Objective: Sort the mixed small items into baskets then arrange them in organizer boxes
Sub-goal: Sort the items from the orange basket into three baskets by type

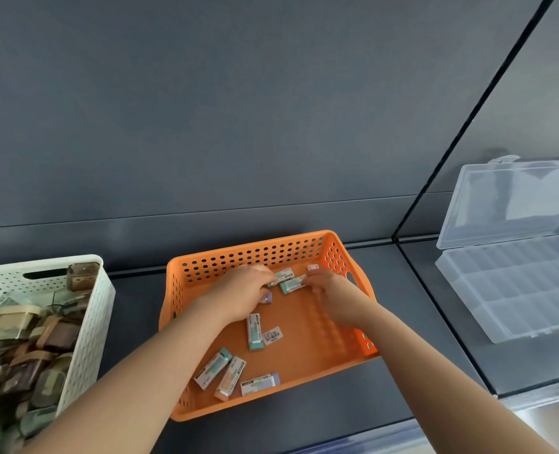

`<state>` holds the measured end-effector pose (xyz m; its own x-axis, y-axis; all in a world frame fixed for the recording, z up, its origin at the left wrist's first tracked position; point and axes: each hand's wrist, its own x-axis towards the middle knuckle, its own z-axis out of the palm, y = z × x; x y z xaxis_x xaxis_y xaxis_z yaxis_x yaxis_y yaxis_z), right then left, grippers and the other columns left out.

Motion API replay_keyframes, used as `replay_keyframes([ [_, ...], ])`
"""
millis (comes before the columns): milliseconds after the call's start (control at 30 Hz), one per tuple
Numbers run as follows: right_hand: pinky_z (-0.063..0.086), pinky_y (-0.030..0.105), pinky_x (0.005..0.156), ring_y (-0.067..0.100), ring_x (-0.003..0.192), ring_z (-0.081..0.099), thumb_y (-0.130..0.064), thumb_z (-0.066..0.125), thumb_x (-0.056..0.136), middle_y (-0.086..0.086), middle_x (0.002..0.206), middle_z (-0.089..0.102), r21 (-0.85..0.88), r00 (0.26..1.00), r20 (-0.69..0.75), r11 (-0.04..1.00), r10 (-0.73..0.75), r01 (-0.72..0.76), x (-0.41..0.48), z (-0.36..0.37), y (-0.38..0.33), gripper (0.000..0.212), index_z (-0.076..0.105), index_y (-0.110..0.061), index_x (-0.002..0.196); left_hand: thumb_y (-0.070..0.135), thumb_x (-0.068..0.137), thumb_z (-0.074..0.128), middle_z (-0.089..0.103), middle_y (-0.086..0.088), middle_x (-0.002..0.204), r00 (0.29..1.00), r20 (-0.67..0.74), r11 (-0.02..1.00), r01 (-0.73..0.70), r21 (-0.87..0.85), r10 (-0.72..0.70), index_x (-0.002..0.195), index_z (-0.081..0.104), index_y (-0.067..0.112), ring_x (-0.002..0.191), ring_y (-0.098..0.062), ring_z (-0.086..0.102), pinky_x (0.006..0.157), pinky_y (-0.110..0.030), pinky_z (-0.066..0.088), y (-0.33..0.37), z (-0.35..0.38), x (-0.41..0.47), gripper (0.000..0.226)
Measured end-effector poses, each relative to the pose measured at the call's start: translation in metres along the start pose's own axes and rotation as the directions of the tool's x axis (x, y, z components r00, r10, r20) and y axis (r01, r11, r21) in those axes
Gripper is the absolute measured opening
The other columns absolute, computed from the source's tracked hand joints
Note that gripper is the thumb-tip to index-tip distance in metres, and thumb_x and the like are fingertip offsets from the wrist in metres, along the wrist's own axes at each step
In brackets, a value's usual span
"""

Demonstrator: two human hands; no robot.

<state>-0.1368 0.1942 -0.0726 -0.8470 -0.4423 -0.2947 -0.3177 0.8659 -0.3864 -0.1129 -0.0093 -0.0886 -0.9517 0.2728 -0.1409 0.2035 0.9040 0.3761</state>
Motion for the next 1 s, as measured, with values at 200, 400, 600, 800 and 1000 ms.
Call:
replay_keyframes([
  [200, 0.04, 0.035, 0.102, 0.026, 0.126, 0.043, -0.02, 0.054, 0.095, 0.001, 0.14, 0.041, 0.032, 0.998, -0.052, 0.999, -0.027, 0.028, 0.009, 0.008, -0.001, 0.039, 0.051, -0.029, 0.133, 0.034, 0.086, 0.066, 0.055, 0.009, 0.119, 0.985, 0.046, 0.986, 0.167, -0.008, -0.166, 0.124, 0.058, 0.026, 0.105, -0.012, 0.052, 0.088, -0.029, 0.047, -0.015, -0.01, -0.024, 0.04],
  [400, 0.043, 0.035, 0.1, 0.026, 0.118, 0.044, -0.027, 0.059, 0.093, 0.005, 0.135, 0.038, -0.059, 0.999, -0.009, 0.997, 0.047, -0.048, 0.02, 0.013, -0.009, 0.03, 0.055, -0.021, 0.122, 0.037, 0.083, 0.068, 0.057, 0.012, 0.1, 0.967, 0.099, 0.97, 0.24, -0.042, -0.235, 0.093, 0.063, 0.032, 0.089, -0.008, 0.054, 0.078, -0.03, 0.051, -0.017, -0.009, -0.025, 0.012],
  [600, 0.042, 0.024, 0.07, 0.017, 0.089, 0.053, -0.02, 0.063, 0.089, 0.002, 0.105, 0.056, 0.03, 0.999, 0.006, 0.999, 0.038, -0.038, 0.016, 0.01, -0.005, 0.009, 0.055, -0.019, 0.094, 0.028, 0.087, 0.065, 0.057, 0.009, 0.092, 0.956, -0.019, 0.948, 0.289, -0.135, -0.294, 0.087, 0.056, 0.025, 0.082, -0.009, 0.054, 0.07, -0.027, 0.048, -0.003, -0.013, -0.016, 0.009],
  [800, 0.038, 0.019, 0.059, 0.016, 0.082, 0.054, -0.011, 0.059, 0.086, 0.001, 0.092, 0.059, 0.16, 0.996, -0.05, 0.985, 0.075, -0.066, 0.009, 0.006, 0.003, 0.007, 0.057, -0.018, 0.088, 0.032, 0.084, 0.069, 0.06, 0.005, 0.106, 0.947, -0.087, 0.948, 0.297, -0.117, -0.308, 0.111, 0.06, 0.021, 0.09, -0.016, 0.055, 0.073, -0.03, 0.047, 0.013, 0.005, 0.004, 0.031],
  [1000, 0.05, 0.029, 0.085, 0.022, 0.108, 0.057, -0.011, 0.052, 0.094, 0.002, 0.127, 0.053, 0.091, 1.0, -0.027, 0.996, -0.002, 0.004, 0.013, 0.007, -0.004, 0.04, 0.052, -0.027, 0.131, 0.024, 0.086, 0.066, 0.066, 0.001, 0.095, 0.931, -0.05, 0.932, 0.358, -0.064, -0.361, 0.101, 0.069, 0.019, 0.081, -0.019, 0.06, 0.071, -0.035, 0.053, 0.011, 0.007, 0.013, 0.016],
])
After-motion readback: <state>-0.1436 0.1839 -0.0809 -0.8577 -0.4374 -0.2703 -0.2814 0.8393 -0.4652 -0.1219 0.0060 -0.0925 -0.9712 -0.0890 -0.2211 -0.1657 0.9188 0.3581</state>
